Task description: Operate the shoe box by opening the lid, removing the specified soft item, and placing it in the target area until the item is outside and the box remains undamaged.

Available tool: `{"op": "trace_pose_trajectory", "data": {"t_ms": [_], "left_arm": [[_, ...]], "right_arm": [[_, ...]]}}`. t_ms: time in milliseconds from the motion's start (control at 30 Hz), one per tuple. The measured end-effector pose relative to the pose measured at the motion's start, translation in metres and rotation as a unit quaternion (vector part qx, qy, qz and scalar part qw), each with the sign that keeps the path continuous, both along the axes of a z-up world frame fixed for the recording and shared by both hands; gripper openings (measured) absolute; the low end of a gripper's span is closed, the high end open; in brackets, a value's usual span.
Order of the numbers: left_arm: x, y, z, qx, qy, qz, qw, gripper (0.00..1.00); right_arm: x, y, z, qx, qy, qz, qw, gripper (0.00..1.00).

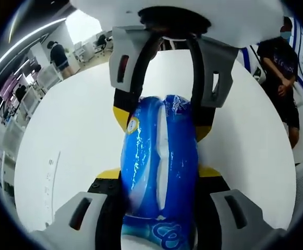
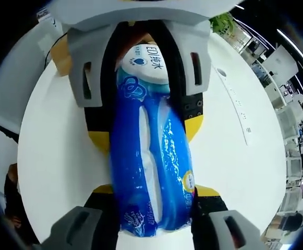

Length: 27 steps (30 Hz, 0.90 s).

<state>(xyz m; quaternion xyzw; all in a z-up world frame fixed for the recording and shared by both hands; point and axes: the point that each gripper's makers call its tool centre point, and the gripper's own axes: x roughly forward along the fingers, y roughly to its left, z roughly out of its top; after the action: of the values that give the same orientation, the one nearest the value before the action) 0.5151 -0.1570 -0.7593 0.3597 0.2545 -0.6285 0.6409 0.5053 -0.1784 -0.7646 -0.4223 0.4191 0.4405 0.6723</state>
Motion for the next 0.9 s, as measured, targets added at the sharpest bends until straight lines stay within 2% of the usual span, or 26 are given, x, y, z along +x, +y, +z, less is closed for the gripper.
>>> {"op": "trace_pose_trajectory", "data": {"t_ms": [600, 900], "left_arm": [[0.0023, 0.0036, -0.0025, 0.006, 0.001, -0.001, 1.0000, 0.54], [0.0023, 0.0061, -0.0021, 0.009, 0.000, -0.002, 1.0000, 0.55]], "right_arm": [[0.0013, -0.0029, -0.0040, -0.004, 0.004, -0.009, 0.9999, 0.56], [0.0021, -0.0087, 0.0003, -0.006, -0.002, -0.016, 0.9999, 0.56]]}}
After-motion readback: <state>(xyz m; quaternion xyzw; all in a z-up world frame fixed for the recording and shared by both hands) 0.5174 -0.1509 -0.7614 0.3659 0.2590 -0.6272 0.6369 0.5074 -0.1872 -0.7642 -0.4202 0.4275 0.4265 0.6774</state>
